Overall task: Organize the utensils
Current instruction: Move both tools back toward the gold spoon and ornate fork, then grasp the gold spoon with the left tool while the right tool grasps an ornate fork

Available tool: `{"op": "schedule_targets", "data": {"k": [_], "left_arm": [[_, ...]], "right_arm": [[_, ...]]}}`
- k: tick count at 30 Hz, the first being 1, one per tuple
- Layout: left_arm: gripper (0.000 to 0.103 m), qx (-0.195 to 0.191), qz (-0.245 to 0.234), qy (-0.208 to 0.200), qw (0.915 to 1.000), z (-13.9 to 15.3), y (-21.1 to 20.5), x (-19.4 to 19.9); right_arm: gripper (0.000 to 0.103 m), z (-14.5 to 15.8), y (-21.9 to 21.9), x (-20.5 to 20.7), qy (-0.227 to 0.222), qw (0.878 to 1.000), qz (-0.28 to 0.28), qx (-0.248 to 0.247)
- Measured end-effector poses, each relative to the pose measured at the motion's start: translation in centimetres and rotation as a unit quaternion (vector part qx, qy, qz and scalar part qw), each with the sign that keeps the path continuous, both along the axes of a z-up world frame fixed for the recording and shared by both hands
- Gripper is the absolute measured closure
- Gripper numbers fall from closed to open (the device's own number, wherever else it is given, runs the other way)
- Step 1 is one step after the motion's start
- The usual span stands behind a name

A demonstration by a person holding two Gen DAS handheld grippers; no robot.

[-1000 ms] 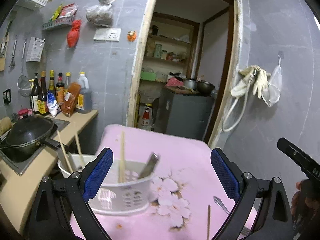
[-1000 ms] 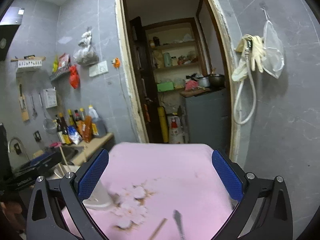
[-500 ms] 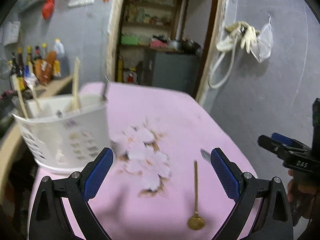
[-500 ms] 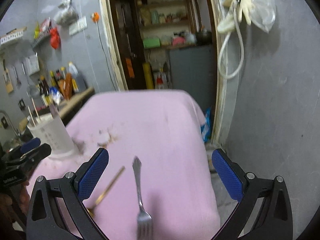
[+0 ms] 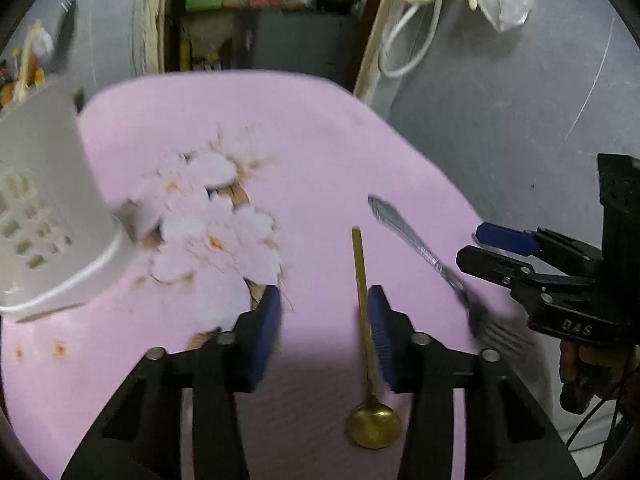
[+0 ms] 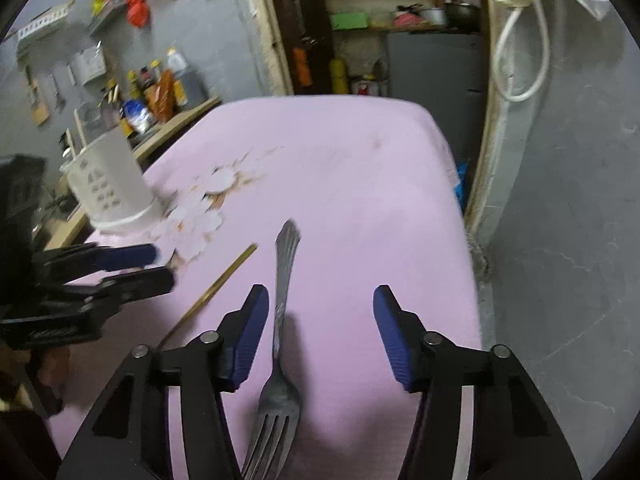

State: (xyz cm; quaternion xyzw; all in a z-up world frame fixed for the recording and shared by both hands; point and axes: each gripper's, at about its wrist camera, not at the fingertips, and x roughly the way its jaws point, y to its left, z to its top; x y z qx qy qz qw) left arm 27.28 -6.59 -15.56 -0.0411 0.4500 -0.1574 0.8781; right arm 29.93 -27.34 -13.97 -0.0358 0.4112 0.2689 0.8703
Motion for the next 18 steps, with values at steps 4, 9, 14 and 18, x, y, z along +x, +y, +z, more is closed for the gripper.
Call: {"op": "schedule_targets", "data": {"k": [4,9,14,18], "left_arm": [[0.066,-0.008,-0.010,0.015,0.9998,-0.7,0.0,0.4],[0.068,-0.001,-0.031,0.036,0.9989,-1.5,-0.7,1.3],[0.068,0.023,-0.035,0.041,0.9983,-1.5,-1.3,1.9],[0.074,0.046,-0.033,0.041,0.9976,-1.8,-2.0,2.4]], "right_arm": [[0.058,-0.4,0.4,-0.4,0.005,1.000,0.017,-0.007],[0.059,-0.6,1.1,-0.8,-0.006,0.999,0.026,-0.034],[0.066,-1.0,2.5,-1.3,-0.033,0.994,0.038,-0.093],[0.078,-1.0,2.3,-1.4,-0.042,0.993,0.019,-0.105]]}}
